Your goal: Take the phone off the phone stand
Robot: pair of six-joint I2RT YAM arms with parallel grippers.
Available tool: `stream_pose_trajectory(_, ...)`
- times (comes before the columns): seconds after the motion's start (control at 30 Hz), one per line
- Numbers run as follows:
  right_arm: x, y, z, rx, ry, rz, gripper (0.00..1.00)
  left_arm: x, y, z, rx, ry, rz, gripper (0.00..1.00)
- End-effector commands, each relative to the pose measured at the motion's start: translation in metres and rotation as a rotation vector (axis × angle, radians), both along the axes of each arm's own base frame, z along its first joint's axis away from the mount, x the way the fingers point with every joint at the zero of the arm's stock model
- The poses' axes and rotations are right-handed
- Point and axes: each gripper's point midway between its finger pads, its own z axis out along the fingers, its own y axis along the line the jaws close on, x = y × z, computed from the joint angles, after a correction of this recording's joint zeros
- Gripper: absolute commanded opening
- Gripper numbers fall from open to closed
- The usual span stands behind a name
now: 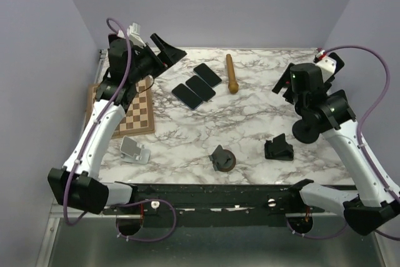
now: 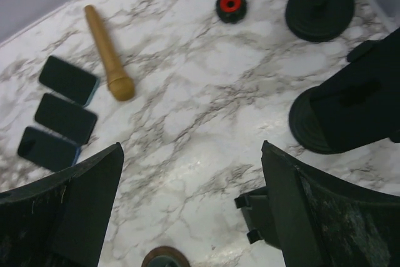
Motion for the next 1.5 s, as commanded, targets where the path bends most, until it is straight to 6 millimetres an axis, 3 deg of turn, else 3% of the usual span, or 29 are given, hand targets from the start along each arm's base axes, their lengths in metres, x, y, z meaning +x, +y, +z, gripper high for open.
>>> stream_pose_trajectory(0.0,0.005,-0.062,0.003,-0.149,0.008,-0.296,0.97,-0.052,-0.007,0.068,0.098,-0.263,-0.188,0.98)
stream_pose_trajectory(0.1,0.013,-0.082,0.009,-0.166,0.002,-0.35,0.97,-0.065,0.003,0.07,0.193,-0.338,-0.177,0.98)
stream_pose_trajectory(0.27,0.009,-0.133,0.023,-0.217,0.013,-0.494,0.96,-0.078,0.024,0.049,0.372,-0.489,-0.058,0.98)
stream_pose_trajectory(0.37,0.001,-0.172,0.017,-0.219,0.044,-0.581,0.95,-0.084,0.033,0.039,0.458,-0.526,-0.007,0.98)
stream_pose_trajectory(0.43,-0.004,-0.191,0.008,-0.199,0.068,-0.624,0.94,-0.089,0.037,0.044,0.461,-0.542,0.016,0.98)
stream_pose_trajectory(0.63,-0.016,-0.215,-0.004,-0.133,0.064,-0.675,0.93,-0.097,0.027,0.043,0.441,-0.574,-0.025,0.98)
stream_pose_trajectory(0.7,-0.015,-0.215,-0.011,-0.082,0.059,-0.64,0.83,-0.098,0.021,0.043,0.421,-0.569,-0.051,0.98)
stream_pose_trajectory(0.77,-0.011,-0.207,-0.013,-0.042,0.03,-0.571,0.61,-0.1,0.018,0.043,0.401,-0.564,-0.065,0.98)
stream_pose_trajectory(0.8,-0.012,-0.204,-0.01,-0.034,-0.005,-0.556,0.56,-0.101,0.017,0.043,0.395,-0.566,-0.07,0.98)
stream_pose_trajectory(0.9,-0.012,-0.202,-0.01,-0.037,-0.046,-0.541,0.56,-0.103,0.017,0.045,0.388,-0.571,-0.074,0.98)
stream_pose_trajectory(1.1,0.0,-0.198,-0.028,-0.014,0.004,-0.498,0.72,-0.103,0.016,0.043,0.385,-0.57,-0.079,0.98)
stream_pose_trajectory(1.33,0.001,-0.197,-0.046,-0.008,0.031,-0.492,0.71,-0.101,0.014,0.04,0.386,-0.562,-0.086,0.98)
stream_pose_trajectory(1.47,0.006,-0.189,-0.053,0.01,0.024,-0.435,0.6,-0.101,0.011,0.038,0.38,-0.558,-0.099,0.98)
